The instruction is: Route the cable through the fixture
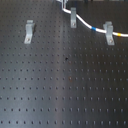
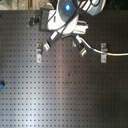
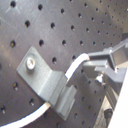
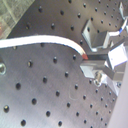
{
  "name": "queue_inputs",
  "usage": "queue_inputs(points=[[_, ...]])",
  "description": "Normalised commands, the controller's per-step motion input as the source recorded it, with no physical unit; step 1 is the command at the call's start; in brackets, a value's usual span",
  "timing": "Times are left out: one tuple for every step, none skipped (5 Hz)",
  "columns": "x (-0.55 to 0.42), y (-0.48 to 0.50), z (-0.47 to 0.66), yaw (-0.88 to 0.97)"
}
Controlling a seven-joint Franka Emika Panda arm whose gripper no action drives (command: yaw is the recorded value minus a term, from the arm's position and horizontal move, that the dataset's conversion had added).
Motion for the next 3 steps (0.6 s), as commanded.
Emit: queue_inputs(points=[[0.01,0.011,0.46,-0.39],[0.002,0.043,0.1,-0.35],[-0.036,-0.003,0.03,-0.31]])
